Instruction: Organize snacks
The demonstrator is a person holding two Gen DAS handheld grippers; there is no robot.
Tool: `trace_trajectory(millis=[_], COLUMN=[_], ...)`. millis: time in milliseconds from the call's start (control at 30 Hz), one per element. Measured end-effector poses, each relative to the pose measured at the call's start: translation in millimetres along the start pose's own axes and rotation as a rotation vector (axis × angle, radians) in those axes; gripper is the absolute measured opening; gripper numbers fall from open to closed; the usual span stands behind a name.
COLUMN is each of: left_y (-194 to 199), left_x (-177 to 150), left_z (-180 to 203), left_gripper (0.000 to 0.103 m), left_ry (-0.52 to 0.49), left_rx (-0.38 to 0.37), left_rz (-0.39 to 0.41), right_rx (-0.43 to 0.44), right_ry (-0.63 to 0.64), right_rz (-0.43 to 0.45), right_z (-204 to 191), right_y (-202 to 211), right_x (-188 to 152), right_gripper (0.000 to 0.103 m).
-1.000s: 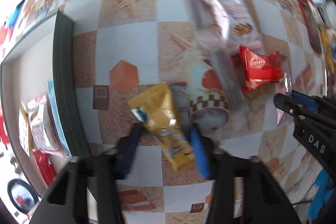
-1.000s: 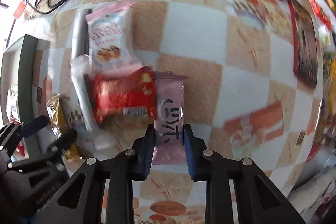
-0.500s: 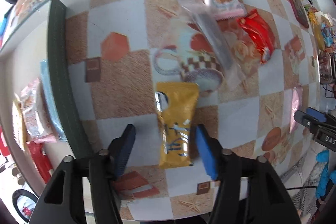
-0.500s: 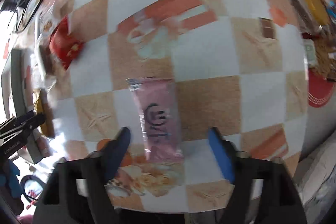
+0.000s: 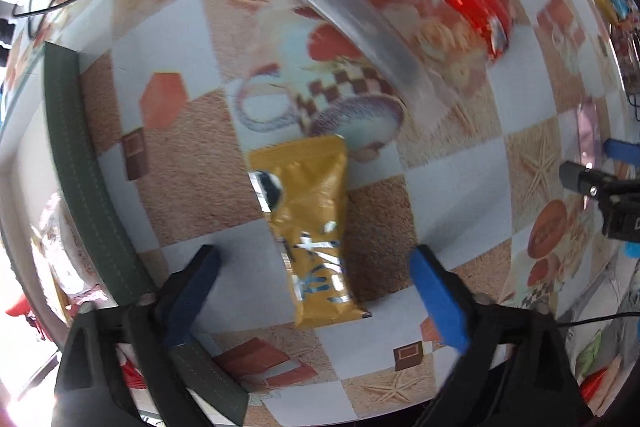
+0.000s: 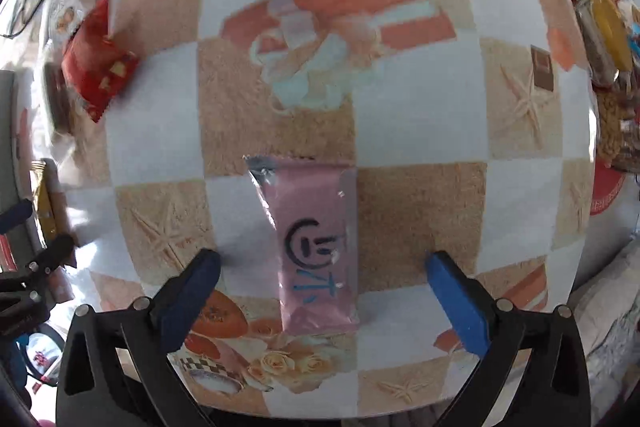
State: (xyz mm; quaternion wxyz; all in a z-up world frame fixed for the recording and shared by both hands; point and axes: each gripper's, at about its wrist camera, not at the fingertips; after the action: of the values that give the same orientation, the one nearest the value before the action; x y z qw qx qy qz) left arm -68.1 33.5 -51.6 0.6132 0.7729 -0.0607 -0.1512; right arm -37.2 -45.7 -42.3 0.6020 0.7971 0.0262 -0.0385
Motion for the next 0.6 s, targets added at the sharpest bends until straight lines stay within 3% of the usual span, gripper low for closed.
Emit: trace_trajectory(millis=[133, 233, 300, 600], left_y=[0, 2, 2, 2], left_x=[-3, -9, -15, -4], left_z=[20, 21, 22, 18], left_gripper=[0.103, 0.103, 0.103, 0.103], left_ry=[-0.001, 0.0, 0.003, 0.006], left_rx=[0.006, 0.006, 0.005, 0.004], left_rz=[0.006, 0.008, 0.013, 0.022], right_rx=[0.003, 0.005, 0.007, 0.007], right_ry=[-0.003, 0.001, 0.0, 0.0], right_rz=[0.014, 0.024, 0.026, 0.024], right_z=[14, -2, 21, 14], right_y=[7, 10, 7, 7], right_x=[-11, 8, -18, -11], right_gripper=[0.103, 0.103, 0.103, 0.103])
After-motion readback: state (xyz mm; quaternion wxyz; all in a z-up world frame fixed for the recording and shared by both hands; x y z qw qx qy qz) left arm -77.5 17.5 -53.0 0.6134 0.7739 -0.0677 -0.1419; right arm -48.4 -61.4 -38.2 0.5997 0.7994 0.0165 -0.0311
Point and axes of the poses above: each gripper's, at about its wrist camera, not at the fingertips, and y roughly against the way its jaws point, z to its right, x to its top, and after that the axes turned 11 degrees about x, right-handed
